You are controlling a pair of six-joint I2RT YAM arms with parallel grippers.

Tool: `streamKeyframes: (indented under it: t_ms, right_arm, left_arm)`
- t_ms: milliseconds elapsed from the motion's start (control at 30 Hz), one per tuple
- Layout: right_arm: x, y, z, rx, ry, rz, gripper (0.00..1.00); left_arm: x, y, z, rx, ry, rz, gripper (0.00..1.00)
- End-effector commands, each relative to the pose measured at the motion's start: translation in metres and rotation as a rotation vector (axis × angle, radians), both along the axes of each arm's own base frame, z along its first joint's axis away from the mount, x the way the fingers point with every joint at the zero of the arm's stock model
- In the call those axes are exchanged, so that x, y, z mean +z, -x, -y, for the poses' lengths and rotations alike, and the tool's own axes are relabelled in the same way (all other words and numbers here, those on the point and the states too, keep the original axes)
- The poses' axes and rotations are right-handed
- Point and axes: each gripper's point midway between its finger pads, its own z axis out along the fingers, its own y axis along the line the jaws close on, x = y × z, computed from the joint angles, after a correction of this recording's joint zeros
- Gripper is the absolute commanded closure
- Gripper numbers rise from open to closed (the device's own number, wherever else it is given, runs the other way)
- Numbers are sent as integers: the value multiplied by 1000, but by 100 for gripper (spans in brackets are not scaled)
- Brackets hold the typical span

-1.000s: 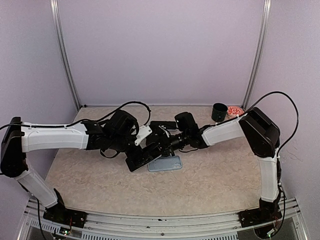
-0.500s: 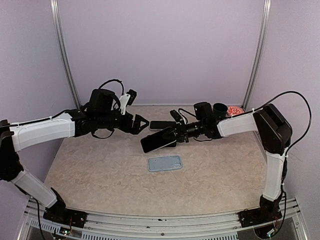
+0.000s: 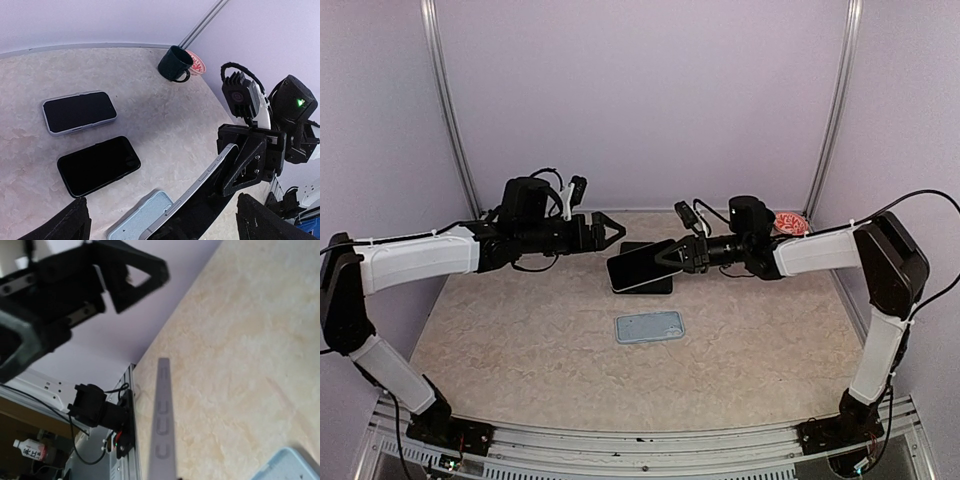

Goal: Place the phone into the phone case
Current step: Pass from the left arm to the right, then pass from the right arm to the left

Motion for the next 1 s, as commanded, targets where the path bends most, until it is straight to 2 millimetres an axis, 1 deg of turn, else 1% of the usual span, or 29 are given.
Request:
streamKeyframes:
  t_ms: [0, 67, 133, 167, 233, 267, 300, 333, 367, 433, 467, 500, 533, 567, 633, 667, 800, 967]
  right_arm:
    - [45, -2, 7, -26, -95, 159, 100]
    - [45, -2, 9, -33, -90, 158, 100]
    - [44, -3, 12, -41, -87, 155, 100]
    - [44, -3, 13, -44, -87, 156, 100]
    - [44, -3, 16, -49, -85, 155, 100]
    - [44, -2, 17, -51, -83, 155, 100]
    - [45, -2, 17, -53, -80, 158, 100]
    - [45, -3, 18, -56, -78, 161, 100]
    - [46, -3, 18, -58, -75, 163, 100]
    - [46, -4, 18, -60, -72, 167, 100]
    - [47, -4, 18, -60, -73, 167, 100]
    - [47, -4, 18, -61, -73, 167, 100]
    - [48, -5, 18, -62, -74, 169, 100]
    - [48, -5, 18, -63, -74, 169, 100]
    - [48, -6, 18, -62, -75, 172, 100]
    - [49, -7, 18, -63, -75, 172, 100]
    - [51, -9, 19, -67, -84, 177, 100]
    - [58, -6, 21, -60, -114, 197, 100]
  left_arm:
    - [25, 3, 2, 15, 114, 8, 1]
    - [26, 0, -1, 69, 86, 7, 1]
    - [26, -6, -11, 158, 31, 0, 1]
    - [26, -10, -19, 214, -2, -5, 1]
    - [32, -19, -40, 317, -111, 55, 1]
    - [38, -22, -52, 371, -155, 99, 1]
    - [48, -22, -65, 422, -160, 137, 1]
    - [51, -23, -77, 467, -152, 151, 1]
    - [57, -22, -87, 497, -107, 157, 1]
    - [54, -19, -102, 489, -4, 125, 1]
    - [55, -22, -108, 488, 44, 103, 1]
    - [47, -22, -109, 458, 70, 65, 1]
    - [44, -23, -108, 438, 87, 39, 1]
    - [35, -23, -101, 404, 91, 3, 1]
    - [32, -20, -79, 326, 132, -5, 1]
    - [26, -18, -68, 291, 141, -16, 1]
    - [27, 1, -29, 121, 254, -16, 1]
    - [29, 20, 2, -23, 351, -17, 2]
